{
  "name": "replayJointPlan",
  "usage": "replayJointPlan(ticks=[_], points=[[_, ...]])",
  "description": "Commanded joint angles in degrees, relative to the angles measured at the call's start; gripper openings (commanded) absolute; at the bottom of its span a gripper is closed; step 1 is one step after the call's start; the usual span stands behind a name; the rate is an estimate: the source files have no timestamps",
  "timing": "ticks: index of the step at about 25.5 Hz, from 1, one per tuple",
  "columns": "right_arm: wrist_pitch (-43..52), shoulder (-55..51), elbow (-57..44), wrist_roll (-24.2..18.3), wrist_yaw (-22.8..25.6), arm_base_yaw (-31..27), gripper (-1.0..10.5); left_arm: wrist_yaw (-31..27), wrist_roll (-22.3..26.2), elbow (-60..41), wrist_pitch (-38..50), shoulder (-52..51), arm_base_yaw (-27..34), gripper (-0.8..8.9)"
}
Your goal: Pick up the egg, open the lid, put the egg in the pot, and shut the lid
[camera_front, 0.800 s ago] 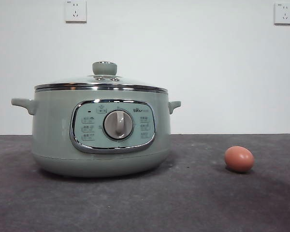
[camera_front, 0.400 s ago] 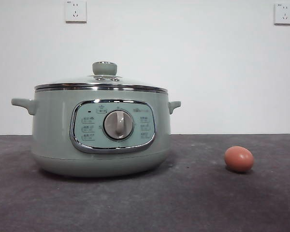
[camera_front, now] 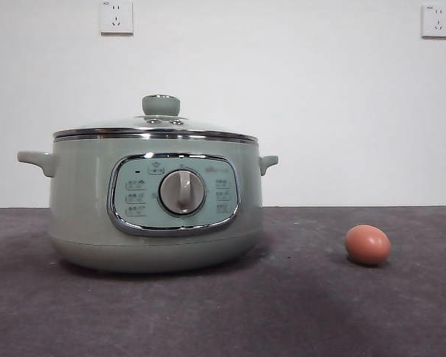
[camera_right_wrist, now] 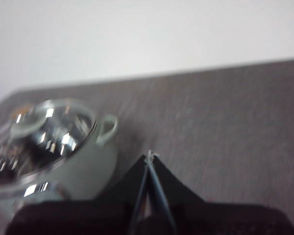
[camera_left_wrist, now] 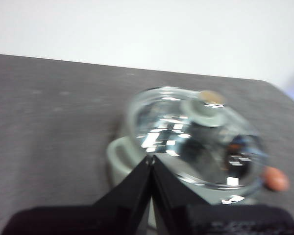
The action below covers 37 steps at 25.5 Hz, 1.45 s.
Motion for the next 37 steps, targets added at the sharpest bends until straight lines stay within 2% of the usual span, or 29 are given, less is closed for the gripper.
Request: replayJointPlan(ticks=[1, 7, 11, 17, 21, 23, 24, 26, 28, 31, 37], points=[[-7.3, 4.1, 6.6, -6.5, -2.2, 0.0, -0.1, 3.1, 3.1, 5.1, -4.0, 2.8, 0.1, -0.06], [-18.1, 10.6, 17.5, -11.6, -5.2, 0.0, -0.1, 4.5, 8.5, 15.4, -14.1, 7.9, 0.0, -0.06], [-21.6, 12.7, 21.0, -13.6, -5.2, 0.0, -0.1, 4.5, 8.9, 18.7, -16.8, 9.4, -0.7, -0.06], [-23.8, 13.9, 22.1, -14.1, -5.2, 0.0, -0.1, 4.5, 8.9, 19.6, -17.5, 9.9, -1.6, -0.04], [-23.9, 14.2, 22.1, -14.1, -5.2, 0.0, 0.3, 4.5, 8.9, 19.7, -17.3, 9.9, -1.6, 0.09], [-23.9, 14.3, 22.2, -14.1, -5.2, 0.0, 1.8, 4.5, 8.9, 20.0, -17.4, 9.9, -1.7, 1.08], [-23.9, 14.3, 22.3, -14.1, -5.2, 0.0, 3.4, 4.5, 8.9, 20.5, -17.4, 10.1, -1.7, 2.87], [-24.0, 14.3, 22.3, -13.6, -5.2, 0.0, 5.9, 4.6, 8.9, 21.2, -17.3, 10.3, -2.0, 6.45], [-24.1, 14.3, 22.3, -13.6, -5.2, 0.0, 6.3, 4.8, 8.9, 21.6, -17.6, 10.7, -2.2, 6.64], [-24.1, 14.3, 22.3, -13.6, -5.2, 0.0, 6.3, 7.7, 8.9, 21.6, -17.5, 11.9, -2.3, 6.64], [-23.8, 16.5, 22.3, -13.4, -5.2, 0.0, 6.3, 8.3, 8.9, 22.8, -15.3, 17.7, -4.0, 6.64]])
